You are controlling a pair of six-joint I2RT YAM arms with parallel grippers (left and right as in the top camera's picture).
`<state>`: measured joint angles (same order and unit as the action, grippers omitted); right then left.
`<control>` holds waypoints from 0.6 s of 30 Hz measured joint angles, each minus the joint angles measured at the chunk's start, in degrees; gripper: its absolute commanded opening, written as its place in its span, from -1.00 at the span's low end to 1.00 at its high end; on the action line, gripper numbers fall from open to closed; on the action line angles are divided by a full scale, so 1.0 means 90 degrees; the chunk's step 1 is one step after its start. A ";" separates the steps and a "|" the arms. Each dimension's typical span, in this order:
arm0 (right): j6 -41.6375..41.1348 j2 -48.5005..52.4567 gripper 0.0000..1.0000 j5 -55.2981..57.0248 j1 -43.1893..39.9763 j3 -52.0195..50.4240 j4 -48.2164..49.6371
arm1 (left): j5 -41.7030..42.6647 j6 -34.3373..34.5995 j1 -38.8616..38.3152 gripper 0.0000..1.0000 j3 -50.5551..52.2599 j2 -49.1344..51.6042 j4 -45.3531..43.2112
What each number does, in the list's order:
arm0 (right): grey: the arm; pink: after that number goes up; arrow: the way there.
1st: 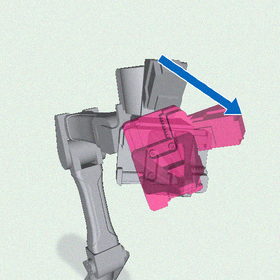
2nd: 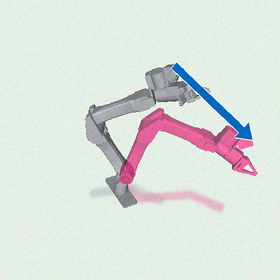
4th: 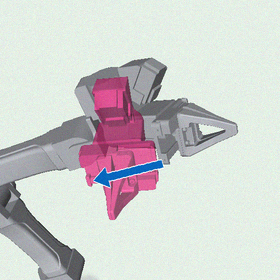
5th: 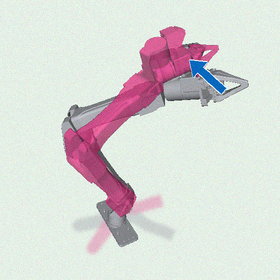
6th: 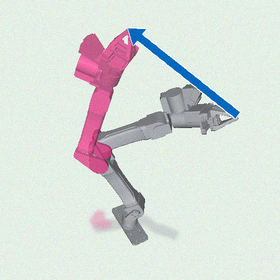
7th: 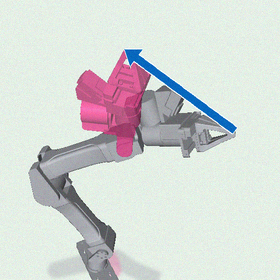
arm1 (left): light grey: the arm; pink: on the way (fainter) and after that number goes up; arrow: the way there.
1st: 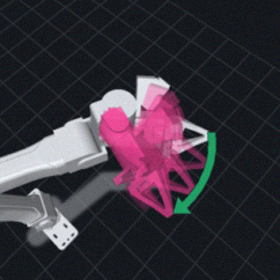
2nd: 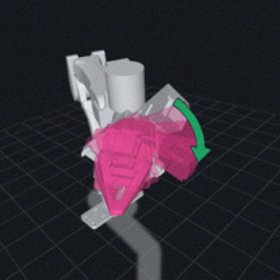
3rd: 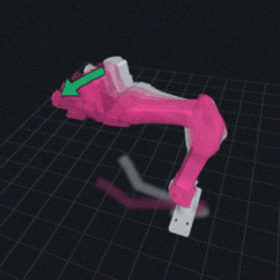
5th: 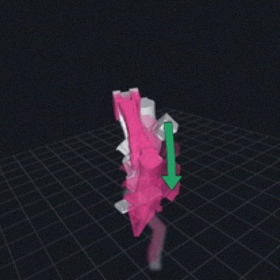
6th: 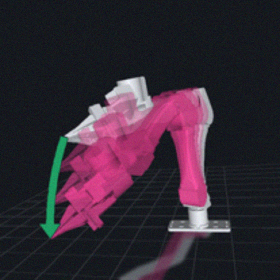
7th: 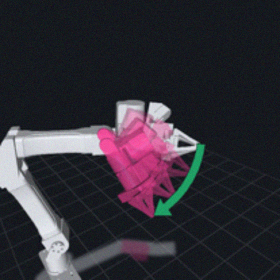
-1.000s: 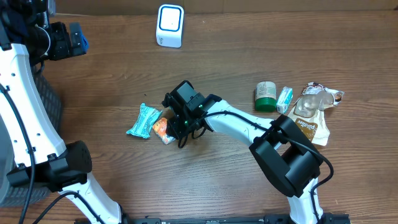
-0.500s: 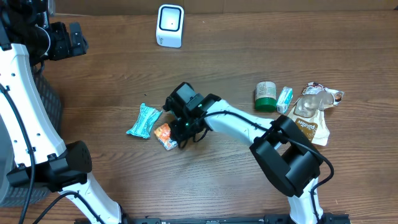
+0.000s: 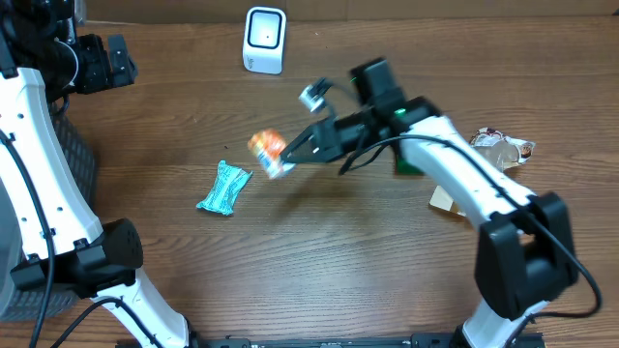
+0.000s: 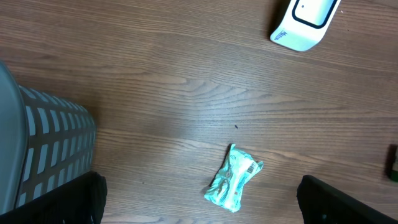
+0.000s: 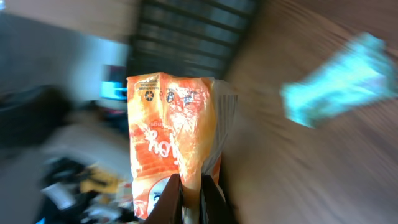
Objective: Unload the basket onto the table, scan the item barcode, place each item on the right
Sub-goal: 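Lift the orange packet and hold it under the white scanner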
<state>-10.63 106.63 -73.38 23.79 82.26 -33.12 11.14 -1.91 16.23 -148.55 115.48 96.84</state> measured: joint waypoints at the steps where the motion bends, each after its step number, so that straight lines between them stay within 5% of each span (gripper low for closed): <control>1: -0.0068 -0.0073 -0.92 -0.0423 -0.0146 0.0010 0.0104 | 0.0000 0.0000 0.0000 0.99 0.0000 0.0000 0.0000; 18: -0.2186 -0.0114 -0.92 -0.1627 -0.1634 0.0019 0.0005 | 0.0000 0.0000 0.0000 0.99 0.0000 0.0000 0.0000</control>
<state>-30.30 105.60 -88.03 9.08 82.43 -33.08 11.14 -1.91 16.23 -148.55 115.48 96.84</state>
